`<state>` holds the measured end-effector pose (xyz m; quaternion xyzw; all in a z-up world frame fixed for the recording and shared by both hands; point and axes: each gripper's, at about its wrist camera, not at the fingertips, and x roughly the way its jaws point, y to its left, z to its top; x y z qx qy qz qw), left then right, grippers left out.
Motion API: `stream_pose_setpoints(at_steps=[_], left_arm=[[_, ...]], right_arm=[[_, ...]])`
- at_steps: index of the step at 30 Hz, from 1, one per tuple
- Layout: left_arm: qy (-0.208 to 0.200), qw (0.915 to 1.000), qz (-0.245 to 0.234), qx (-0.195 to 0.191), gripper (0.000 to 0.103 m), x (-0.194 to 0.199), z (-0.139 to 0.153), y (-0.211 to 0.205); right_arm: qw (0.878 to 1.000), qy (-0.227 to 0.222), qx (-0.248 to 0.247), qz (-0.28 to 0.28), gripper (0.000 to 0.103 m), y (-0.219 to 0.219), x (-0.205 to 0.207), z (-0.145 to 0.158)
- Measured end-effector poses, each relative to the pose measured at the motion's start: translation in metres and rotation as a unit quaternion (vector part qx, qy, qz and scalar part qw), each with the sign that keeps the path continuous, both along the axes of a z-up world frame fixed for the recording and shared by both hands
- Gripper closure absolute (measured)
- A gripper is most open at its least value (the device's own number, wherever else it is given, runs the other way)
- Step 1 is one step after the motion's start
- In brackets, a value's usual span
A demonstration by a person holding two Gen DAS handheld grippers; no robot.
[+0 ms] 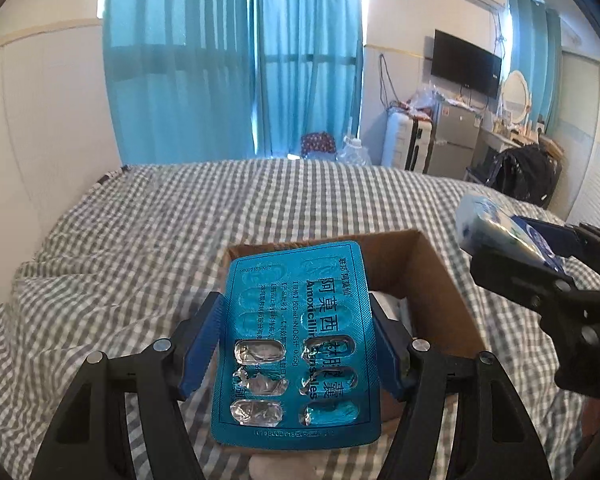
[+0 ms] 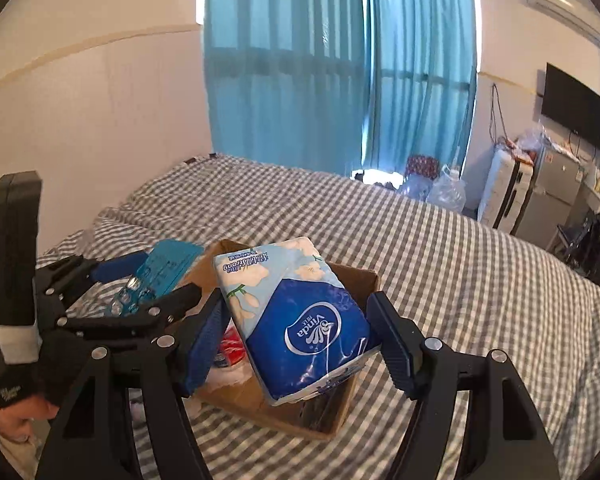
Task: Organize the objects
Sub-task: 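Place the blister pack and tissue pack into the box, opening both grippers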
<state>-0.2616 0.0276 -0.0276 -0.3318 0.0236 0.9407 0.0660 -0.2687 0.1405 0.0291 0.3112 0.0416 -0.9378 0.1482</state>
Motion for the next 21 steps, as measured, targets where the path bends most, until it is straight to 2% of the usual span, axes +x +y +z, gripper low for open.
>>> stream_pose_setpoints(at_steps=[3, 9, 11, 13, 14, 15, 17, 21], left_arm=[[-0.011, 0.9999, -0.006, 0.002, 0.034, -0.011, -0.016, 0.004], [-0.025, 0.9995, -0.016, 0.015, 0.034, -0.018, -0.034, 0.003], [-0.034, 0.9988, -0.019, 0.031, 0.033, -0.018, -0.033, -0.002], [-0.032, 0.9982, -0.024, 0.044, 0.031, -0.012, -0.027, -0.004], [-0.028, 0.9984, -0.024, 0.044, 0.026, -0.008, -0.024, -0.005], [-0.023, 0.9987, -0.021, 0.04, 0.016, -0.003, -0.018, -0.005], [-0.006, 0.9995, -0.012, 0.029, 0.009, 0.01, -0.005, -0.005], [0.016, 0.9993, -0.007, 0.034, 0.006, 0.049, 0.024, -0.012]], right_arm=[[1.0, -0.013, -0.007, -0.003, 0.033, 0.002, -0.023, -0.017], [0.999, -0.02, -0.019, -0.016, 0.031, 0.007, -0.039, -0.039], [0.999, -0.014, -0.04, -0.018, 0.023, 0.011, -0.041, -0.037], [0.998, -0.003, -0.061, -0.023, 0.014, 0.017, -0.034, -0.032], [0.997, 0.0, -0.065, -0.029, 0.012, 0.02, -0.032, -0.028], [0.997, 0.001, -0.068, -0.033, 0.011, 0.023, -0.031, -0.023], [0.997, 0.005, -0.064, -0.041, 0.011, 0.029, -0.021, -0.011], [0.998, 0.028, -0.035, -0.054, 0.01, 0.033, 0.02, 0.019]])
